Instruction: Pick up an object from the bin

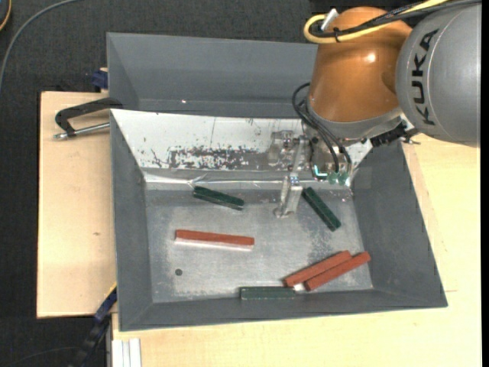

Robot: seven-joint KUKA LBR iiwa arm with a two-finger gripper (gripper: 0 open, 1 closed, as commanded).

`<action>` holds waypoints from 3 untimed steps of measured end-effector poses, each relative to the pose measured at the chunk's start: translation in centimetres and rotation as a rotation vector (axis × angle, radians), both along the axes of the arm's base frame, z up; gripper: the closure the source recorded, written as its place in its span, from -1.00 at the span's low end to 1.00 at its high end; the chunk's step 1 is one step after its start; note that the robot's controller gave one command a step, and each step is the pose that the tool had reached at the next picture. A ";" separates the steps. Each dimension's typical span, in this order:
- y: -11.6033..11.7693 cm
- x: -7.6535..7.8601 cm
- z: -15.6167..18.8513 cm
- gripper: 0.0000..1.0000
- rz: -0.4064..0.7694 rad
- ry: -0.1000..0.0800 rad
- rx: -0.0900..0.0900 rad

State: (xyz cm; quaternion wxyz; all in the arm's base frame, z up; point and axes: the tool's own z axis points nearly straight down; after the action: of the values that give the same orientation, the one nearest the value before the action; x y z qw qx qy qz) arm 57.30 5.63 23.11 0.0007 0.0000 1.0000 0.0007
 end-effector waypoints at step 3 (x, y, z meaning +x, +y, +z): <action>6.3 -2.6 -16.0 1.00 0.070 0.000 0.000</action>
Offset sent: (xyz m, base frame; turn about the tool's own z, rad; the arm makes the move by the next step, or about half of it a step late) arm -0.0502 0.0342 -0.1009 0.0805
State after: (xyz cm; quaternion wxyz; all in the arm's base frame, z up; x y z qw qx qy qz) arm 54.70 11.96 7.07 0.0009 -0.0351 0.9994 0.0008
